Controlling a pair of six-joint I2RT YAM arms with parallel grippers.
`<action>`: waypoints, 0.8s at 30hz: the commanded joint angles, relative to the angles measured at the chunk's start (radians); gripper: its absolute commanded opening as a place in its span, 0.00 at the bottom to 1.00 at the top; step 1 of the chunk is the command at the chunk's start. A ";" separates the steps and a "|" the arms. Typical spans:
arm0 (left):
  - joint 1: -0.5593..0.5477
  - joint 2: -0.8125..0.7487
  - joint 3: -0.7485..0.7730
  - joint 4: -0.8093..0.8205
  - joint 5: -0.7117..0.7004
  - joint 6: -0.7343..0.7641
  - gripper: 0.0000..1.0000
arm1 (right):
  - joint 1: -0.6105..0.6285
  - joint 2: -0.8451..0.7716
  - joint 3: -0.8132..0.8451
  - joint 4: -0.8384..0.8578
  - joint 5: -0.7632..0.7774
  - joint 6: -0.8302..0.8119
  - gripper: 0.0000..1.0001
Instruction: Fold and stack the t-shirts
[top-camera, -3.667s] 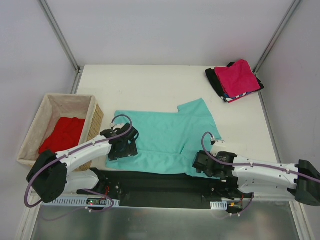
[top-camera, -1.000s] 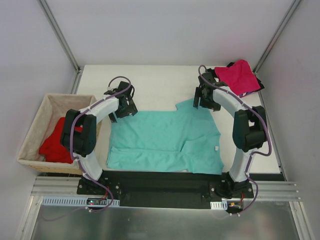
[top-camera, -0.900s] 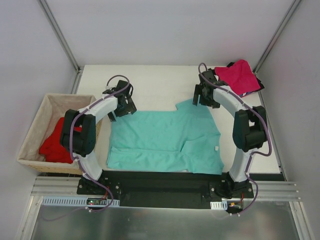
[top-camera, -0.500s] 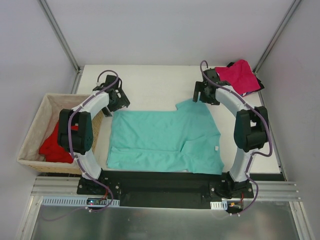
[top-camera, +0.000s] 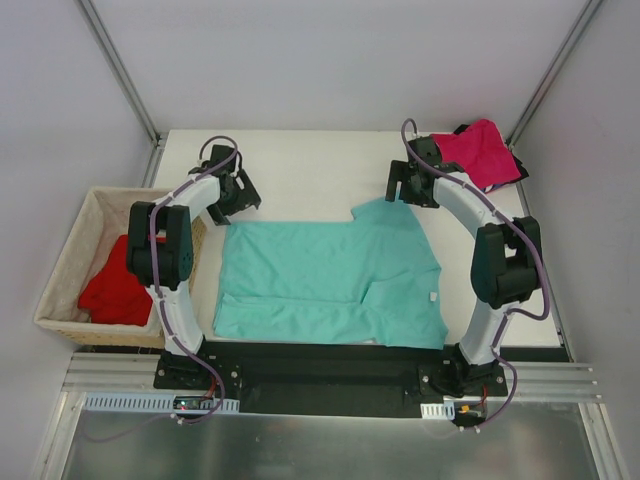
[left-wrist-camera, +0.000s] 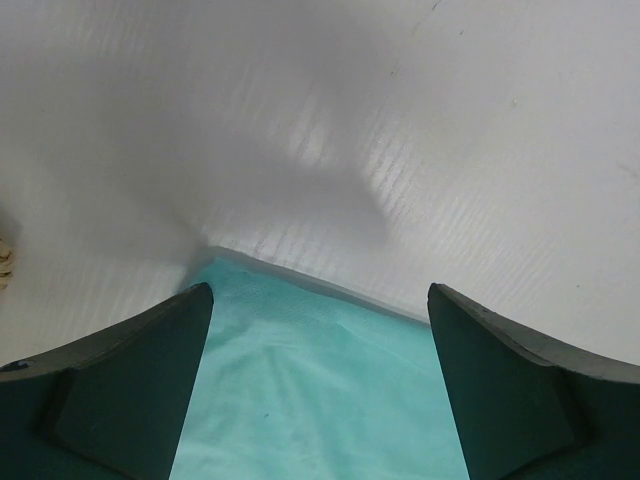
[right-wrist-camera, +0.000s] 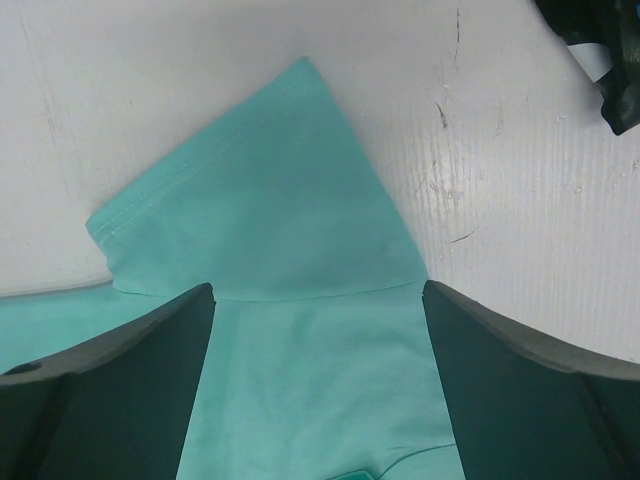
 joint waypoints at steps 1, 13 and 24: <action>0.021 0.012 0.008 -0.002 0.021 0.033 0.89 | -0.003 -0.041 0.003 0.012 -0.018 -0.011 0.89; 0.052 0.056 0.047 -0.079 -0.041 0.062 0.78 | -0.003 -0.015 0.000 0.016 -0.034 -0.001 0.89; 0.054 0.087 0.057 -0.089 -0.047 0.056 0.44 | -0.003 -0.013 0.000 0.010 -0.035 -0.001 0.89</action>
